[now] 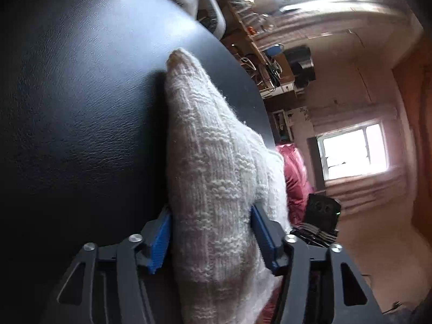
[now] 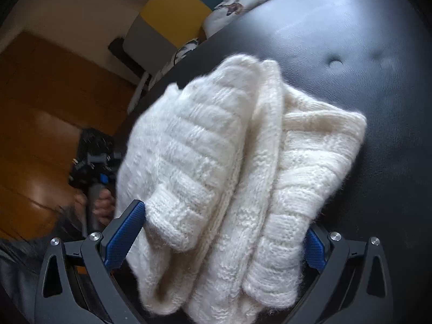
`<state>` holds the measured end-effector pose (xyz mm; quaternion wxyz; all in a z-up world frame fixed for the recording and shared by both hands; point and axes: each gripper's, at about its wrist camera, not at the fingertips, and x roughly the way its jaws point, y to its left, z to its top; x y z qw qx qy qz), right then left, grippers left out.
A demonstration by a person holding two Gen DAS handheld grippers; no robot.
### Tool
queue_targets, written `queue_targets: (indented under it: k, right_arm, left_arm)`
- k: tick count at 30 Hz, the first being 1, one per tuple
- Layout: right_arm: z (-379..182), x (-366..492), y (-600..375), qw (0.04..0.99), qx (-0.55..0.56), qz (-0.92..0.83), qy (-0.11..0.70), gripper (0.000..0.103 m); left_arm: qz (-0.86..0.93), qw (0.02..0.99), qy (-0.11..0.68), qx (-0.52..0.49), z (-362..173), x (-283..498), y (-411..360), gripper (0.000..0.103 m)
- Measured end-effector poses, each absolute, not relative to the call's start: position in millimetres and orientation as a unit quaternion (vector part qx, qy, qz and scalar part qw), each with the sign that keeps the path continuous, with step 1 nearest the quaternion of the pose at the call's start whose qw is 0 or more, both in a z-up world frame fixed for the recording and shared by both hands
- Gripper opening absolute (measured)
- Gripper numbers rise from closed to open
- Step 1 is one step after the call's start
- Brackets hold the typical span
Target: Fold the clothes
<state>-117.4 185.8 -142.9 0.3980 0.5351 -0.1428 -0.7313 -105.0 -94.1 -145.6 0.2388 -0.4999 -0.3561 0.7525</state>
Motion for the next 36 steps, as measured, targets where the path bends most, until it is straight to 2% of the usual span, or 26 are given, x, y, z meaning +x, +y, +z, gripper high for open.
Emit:
queue_targets:
  k: [3, 5, 8, 11, 12, 14, 15, 17, 19, 21, 22, 23, 24, 30, 36]
  right_arm:
    - [-137, -105, 176, 0.383, 0.532, -0.752, -0.076, 0.1]
    - [-134, -100, 176, 0.376, 0.529, -0.758, -0.063, 0.084]
    - [-132, -94, 181, 0.367, 0.531, -0.761, -0.063, 0.077]
    - [-134, -88, 186, 0.373, 0.538, -0.752, -0.075, 0.078]
    - [-134, -86, 187, 0.381, 0.538, -0.748, -0.076, 0.082]
    - [-136, -79, 188, 0.402, 0.526, -0.746, -0.069, 0.096]
    - [-137, -75, 188, 0.413, 0.519, -0.746, -0.064, 0.097]
    - [-137, -71, 189, 0.41, 0.517, -0.749, -0.058, 0.097]
    - [-135, -68, 191, 0.396, 0.518, -0.756, -0.056, 0.095]
    - [-133, -64, 197, 0.379, 0.513, -0.768, -0.059, 0.085]
    - [-132, -62, 200, 0.371, 0.51, -0.774, -0.063, 0.075]
    - [-130, -59, 204, 0.364, 0.506, -0.779, -0.067, 0.069]
    - [-129, -56, 207, 0.359, 0.501, -0.785, -0.068, 0.068]
    - [-115, -43, 192, 0.353, 0.474, -0.807, -0.006, 0.067]
    - [-108, -49, 105, 0.46, 0.462, -0.757, 0.044, 0.067]
  left_arm:
    - [0.778, 0.228, -0.318, -0.492, -132, -98, -88, 0.043]
    - [0.798, 0.226, -0.28, -0.483, -122, -93, -81, 0.043]
    - [0.804, 0.223, -0.267, -0.482, -118, -91, -79, 0.048]
    - [0.797, 0.212, -0.285, -0.489, -122, -94, -82, 0.061]
    - [0.793, 0.208, -0.294, -0.491, -124, -96, -83, 0.07]
    - [0.793, 0.211, -0.294, -0.49, -125, -94, -82, 0.071]
    - [0.793, 0.213, -0.294, -0.49, -126, -93, -81, 0.071]
    - [0.793, 0.216, -0.293, -0.489, -127, -92, -80, 0.066]
    - [0.793, 0.219, -0.291, -0.488, -128, -90, -79, 0.052]
    - [0.798, 0.22, -0.286, -0.483, -125, -87, -77, 0.046]
    - [0.805, 0.22, -0.275, -0.477, -121, -84, -75, 0.044]
    - [0.815, 0.221, -0.261, -0.467, -116, -80, -72, 0.043]
    - [0.822, 0.221, -0.253, -0.46, -113, -76, -70, 0.042]
    - [0.862, 0.196, -0.236, -0.403, -93, -39, -82, 0.039]
    - [0.899, 0.093, -0.242, -0.353, -76, 26, -160, 0.039]
